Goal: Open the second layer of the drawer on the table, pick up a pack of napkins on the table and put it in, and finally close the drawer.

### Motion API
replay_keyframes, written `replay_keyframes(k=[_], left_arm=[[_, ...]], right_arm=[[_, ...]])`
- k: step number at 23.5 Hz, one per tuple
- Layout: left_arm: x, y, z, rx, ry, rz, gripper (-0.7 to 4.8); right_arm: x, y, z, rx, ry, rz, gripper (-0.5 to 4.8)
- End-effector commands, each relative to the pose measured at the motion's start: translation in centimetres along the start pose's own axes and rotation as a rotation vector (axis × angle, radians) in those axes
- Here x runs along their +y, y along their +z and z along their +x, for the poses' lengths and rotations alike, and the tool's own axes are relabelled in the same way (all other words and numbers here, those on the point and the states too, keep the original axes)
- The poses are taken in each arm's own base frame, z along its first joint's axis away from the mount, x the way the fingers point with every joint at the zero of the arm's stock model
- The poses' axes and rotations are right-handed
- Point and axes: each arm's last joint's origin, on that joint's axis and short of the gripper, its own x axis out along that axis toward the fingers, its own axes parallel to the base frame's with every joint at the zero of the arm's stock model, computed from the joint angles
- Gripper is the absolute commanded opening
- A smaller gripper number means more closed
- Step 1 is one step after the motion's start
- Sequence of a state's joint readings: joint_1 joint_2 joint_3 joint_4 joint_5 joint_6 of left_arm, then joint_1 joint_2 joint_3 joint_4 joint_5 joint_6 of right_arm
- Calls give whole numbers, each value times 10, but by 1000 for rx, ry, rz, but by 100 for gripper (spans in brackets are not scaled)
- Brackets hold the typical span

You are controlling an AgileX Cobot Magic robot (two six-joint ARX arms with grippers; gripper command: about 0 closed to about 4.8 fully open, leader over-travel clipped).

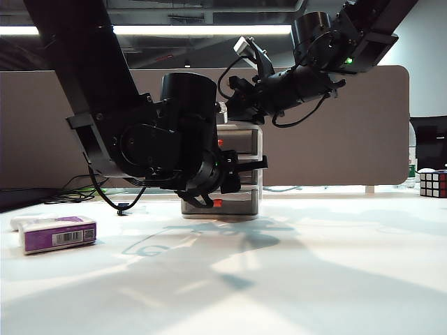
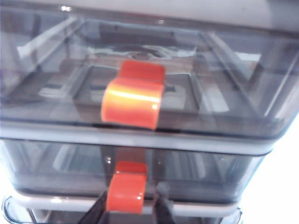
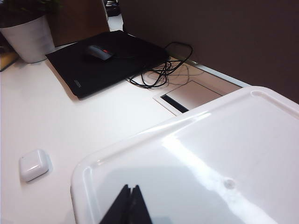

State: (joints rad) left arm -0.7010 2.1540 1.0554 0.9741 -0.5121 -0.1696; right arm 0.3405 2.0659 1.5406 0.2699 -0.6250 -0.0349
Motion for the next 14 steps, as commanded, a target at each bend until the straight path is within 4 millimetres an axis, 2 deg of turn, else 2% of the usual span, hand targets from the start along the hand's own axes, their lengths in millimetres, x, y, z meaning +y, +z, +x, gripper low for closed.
replay_keyframes(k=[1,5,14], left_arm=[[-1,3,0,-17,-4,-4,126],[-1,5,0,-40,-7,8,154],[1,6,1,-47,-1,24,152]], right_arm=[[1,-6,1,39,1,31,-5],[1,-6,1,40,2,28,-5],[1,-6,1,40,2,28,-5]])
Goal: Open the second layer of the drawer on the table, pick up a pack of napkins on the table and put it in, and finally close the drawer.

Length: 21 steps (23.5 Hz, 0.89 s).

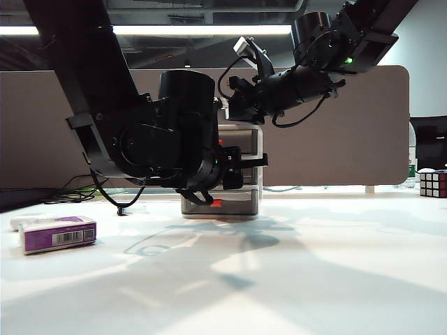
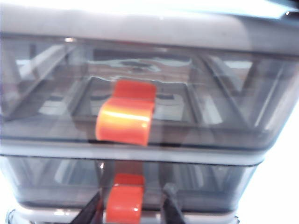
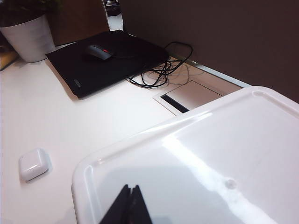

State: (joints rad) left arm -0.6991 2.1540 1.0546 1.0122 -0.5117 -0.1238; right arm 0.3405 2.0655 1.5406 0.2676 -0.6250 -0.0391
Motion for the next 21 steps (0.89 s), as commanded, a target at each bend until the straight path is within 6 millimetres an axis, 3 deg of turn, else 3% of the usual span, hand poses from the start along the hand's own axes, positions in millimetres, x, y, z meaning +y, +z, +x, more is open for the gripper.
replay_keyframes(k=[1,21], left_arm=[[1,3,1,-16,3,-4,151],[8,2,6,-27,-1,-13,142]], right_arm=[[1,-6,1,38,1,30,-5],[1,-8,1,56,0,14,-5]])
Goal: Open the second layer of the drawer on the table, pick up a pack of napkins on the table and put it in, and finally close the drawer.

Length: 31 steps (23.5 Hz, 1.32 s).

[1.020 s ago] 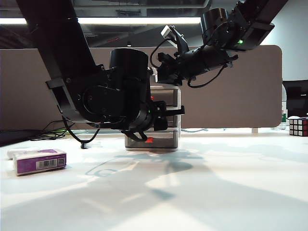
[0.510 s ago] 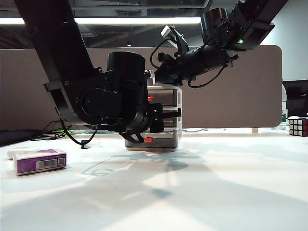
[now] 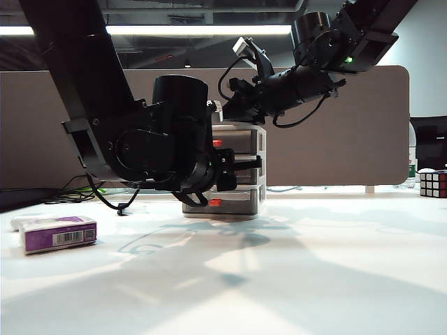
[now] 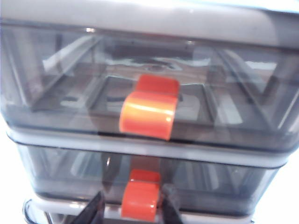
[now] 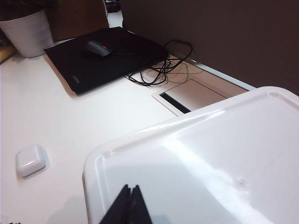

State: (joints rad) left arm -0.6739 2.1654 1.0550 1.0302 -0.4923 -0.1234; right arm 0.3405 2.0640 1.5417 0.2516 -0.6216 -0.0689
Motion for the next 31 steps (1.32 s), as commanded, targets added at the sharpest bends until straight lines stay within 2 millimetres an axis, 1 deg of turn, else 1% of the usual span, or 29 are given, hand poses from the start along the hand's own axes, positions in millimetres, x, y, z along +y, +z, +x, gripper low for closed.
replay_keyframes(k=[1,17,18,19,21,22,24,25,31], left_arm=[[-1,4,0,-22,-6,-8,142],[-1,7,0,-50,-32,-24,142],[-2,7,0,-50,-35,-24,116],[-2,7,0,-50,-35,-20,75],[-2,7,0,-50,-35,-12,46],[-2,7,0,-50,-35,-9,39],[-2,7,0,-48,-35,-7,4],[-2,7,0,-46,-34,-7,-6],[-2,5,-1,-42,-31,0,-6]], right_arm=[[1,-7,1,45,3,36,-5],[1,-8,1,49,3,20,-5],[1,-8,1,49,3,20,-5],[1,-8,1,49,3,20,-5],[1,-8,1,49,3,20,-5],[1,-8,1,49,3,20,-5],[1,-8,1,49,4,20,-5],[1,-8,1,49,3,20,-5],[1,-9,1,59,6,28,-5]])
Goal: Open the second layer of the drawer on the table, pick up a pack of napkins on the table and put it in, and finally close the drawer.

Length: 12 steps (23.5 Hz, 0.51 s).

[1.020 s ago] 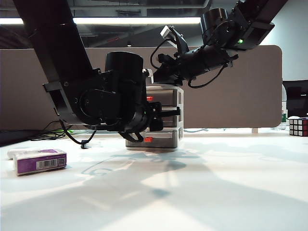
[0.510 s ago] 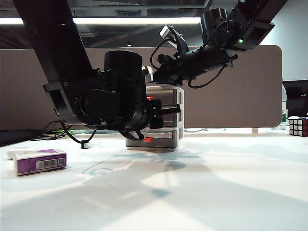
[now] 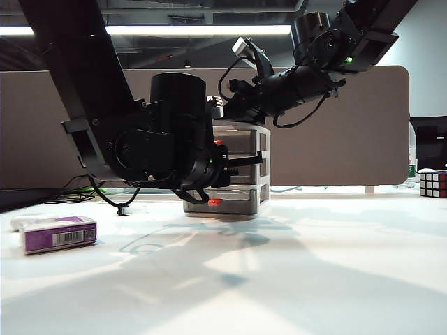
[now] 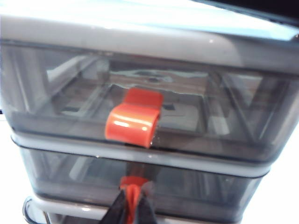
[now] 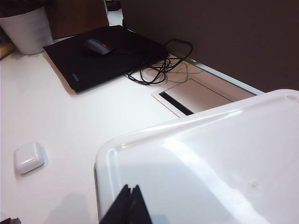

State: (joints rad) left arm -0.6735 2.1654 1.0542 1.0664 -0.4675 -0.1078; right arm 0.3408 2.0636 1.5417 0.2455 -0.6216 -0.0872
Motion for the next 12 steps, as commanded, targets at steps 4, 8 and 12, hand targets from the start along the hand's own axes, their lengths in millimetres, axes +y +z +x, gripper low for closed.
replay_keyframes(k=[4,8,12], left_arm=[[0,-3,-8,0,2,30,-6],[12,-9,-29,-68,9,-12,-6],[15,-11,-34,-70,7,-13,-6]], right_arm=[[2,-10,1,61,18,48,-5],[12,-6,4,63,79,47,-5],[25,-5,9,84,125,25,-5]])
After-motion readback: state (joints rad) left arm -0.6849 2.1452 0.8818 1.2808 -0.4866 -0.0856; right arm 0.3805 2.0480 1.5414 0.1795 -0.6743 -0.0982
